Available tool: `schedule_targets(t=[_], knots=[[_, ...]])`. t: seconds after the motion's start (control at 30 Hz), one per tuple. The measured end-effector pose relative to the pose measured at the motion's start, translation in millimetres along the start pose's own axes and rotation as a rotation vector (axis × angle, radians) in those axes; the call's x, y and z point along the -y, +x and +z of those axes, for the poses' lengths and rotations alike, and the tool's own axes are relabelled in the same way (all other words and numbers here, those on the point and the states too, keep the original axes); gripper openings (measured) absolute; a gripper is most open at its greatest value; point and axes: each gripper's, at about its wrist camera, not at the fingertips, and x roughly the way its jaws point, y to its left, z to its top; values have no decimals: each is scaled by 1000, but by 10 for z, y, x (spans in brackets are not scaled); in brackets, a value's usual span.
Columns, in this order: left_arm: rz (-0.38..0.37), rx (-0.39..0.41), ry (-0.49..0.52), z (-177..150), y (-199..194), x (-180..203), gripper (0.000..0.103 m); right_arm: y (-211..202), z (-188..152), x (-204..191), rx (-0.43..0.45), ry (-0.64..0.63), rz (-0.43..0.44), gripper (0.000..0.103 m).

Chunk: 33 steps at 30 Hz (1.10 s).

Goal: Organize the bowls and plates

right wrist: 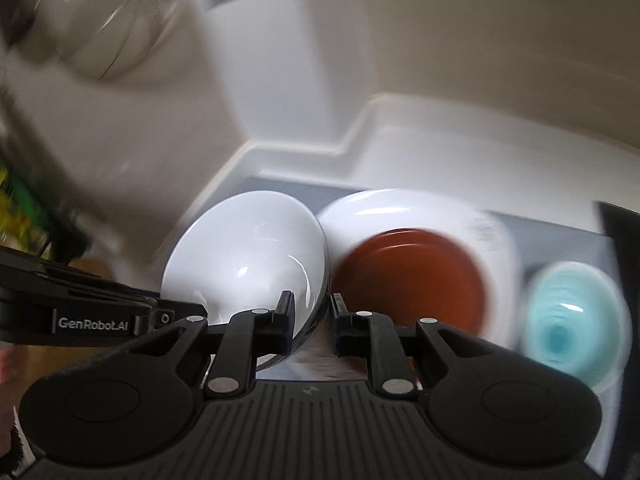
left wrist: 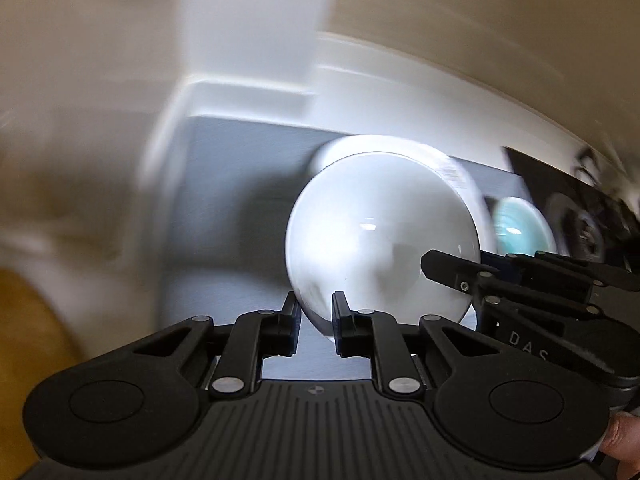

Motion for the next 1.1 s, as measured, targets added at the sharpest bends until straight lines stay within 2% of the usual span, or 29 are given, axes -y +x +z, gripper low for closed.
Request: schedule_targets(t=[0.27, 0.43, 0.67, 0.87, 1.1], knots=[[-104, -39, 202, 242, 348, 1178, 19, -611, -184, 1032, 85, 154, -178, 19], [-102, -90, 288, 276, 657, 1686, 21, -676, -341, 1490, 79, 217, -255, 18], [-80, -160, 288, 399, 1077, 1873, 21, -442, -452, 1855, 58, 275, -240, 18], [-69, -171, 272, 441, 1257, 1914, 21, -260, -445, 1941, 56, 270, -241, 17], [-102, -177, 242, 433, 1336, 1864, 21, -214, -487, 1978, 57, 231, -275, 18]])
